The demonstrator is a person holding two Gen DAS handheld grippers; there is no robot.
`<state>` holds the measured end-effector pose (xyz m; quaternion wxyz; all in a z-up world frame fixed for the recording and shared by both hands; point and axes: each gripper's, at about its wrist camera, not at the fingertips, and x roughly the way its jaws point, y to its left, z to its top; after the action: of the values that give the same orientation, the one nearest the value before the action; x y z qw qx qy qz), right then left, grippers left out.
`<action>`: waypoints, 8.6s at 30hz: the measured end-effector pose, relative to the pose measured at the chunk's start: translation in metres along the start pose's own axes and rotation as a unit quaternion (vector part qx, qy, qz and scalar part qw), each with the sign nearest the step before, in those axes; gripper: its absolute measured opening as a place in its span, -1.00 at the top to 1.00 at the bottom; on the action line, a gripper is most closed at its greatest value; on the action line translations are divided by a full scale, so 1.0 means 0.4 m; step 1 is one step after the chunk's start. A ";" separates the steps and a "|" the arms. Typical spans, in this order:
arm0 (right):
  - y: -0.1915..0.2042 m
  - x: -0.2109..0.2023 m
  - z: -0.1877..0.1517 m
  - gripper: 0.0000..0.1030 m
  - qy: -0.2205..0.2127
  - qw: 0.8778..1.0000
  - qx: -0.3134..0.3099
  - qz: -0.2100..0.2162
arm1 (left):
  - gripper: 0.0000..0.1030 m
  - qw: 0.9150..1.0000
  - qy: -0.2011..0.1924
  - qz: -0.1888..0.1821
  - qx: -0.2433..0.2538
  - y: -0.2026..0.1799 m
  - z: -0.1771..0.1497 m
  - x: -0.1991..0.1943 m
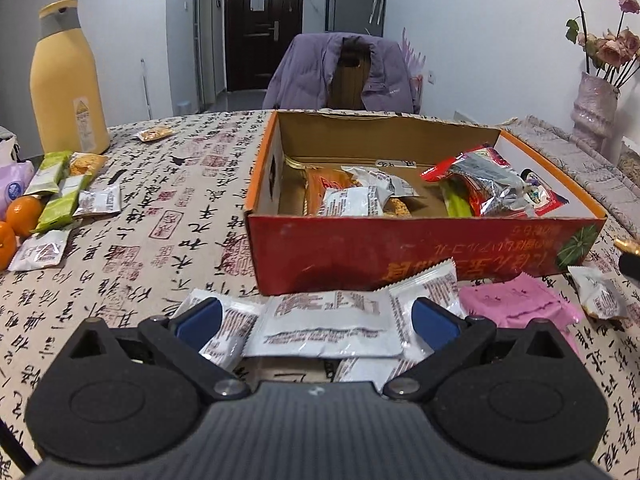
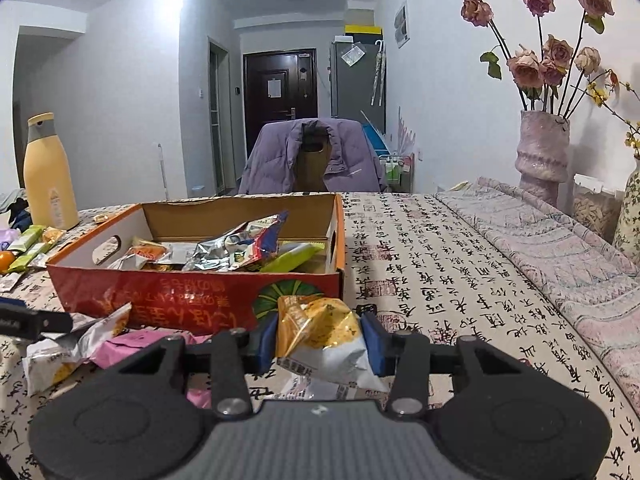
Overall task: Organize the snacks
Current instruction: 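Grasp the yellow-and-white snack packet with the right gripper, then carry the yellow-and-white packet over the box and open the right gripper, then move both grippers back from the box to the snack pile, then grasp a white packet from the pile with the right gripper, then grasp another white packet with the left gripper while the right holds its packet, then carry both white packets over the box and open both grippers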
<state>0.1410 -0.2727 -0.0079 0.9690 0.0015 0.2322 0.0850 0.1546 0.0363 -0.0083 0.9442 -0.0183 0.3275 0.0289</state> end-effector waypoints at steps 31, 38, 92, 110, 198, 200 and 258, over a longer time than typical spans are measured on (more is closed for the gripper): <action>0.004 -0.039 -0.016 0.16 -0.005 1.000 0.006 0.015 | 0.73 0.999 -0.033 -0.024 -0.011 -0.002 -0.018 -0.073; 0.011 -0.049 -0.011 0.15 -0.010 1.000 0.002 0.017 | 0.93 0.997 -0.077 -0.026 -0.017 0.024 -0.003 -0.156; 0.147 0.227 0.197 -0.85 -0.041 0.996 -0.054 0.064 | 0.77 0.990 -0.131 -0.044 -0.026 -0.039 0.198 0.071; 0.127 0.224 0.202 -1.00 -0.046 0.997 -0.035 0.054 | -1.00 0.982 -0.189 0.004 -0.032 -0.053 0.192 0.027; 0.012 0.101 -0.006 0.10 0.045 0.999 -0.014 -0.012 | -1.00 0.995 -0.090 0.014 -0.045 0.062 -0.076 -0.074; 0.010 0.099 -0.005 0.10 0.040 0.999 -0.013 -0.012 | -1.00 0.995 -0.089 0.015 -0.044 0.062 -0.073 -0.077; 0.011 0.075 -0.015 0.09 0.007 1.000 -0.009 0.002 | 0.17 0.998 -0.013 0.059 -0.036 0.122 -0.047 -0.040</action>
<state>0.1640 -0.2638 -0.0266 0.9671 -0.0069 0.2382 0.0892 0.1272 0.0831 -0.0136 0.9438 -0.0321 0.3143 0.0967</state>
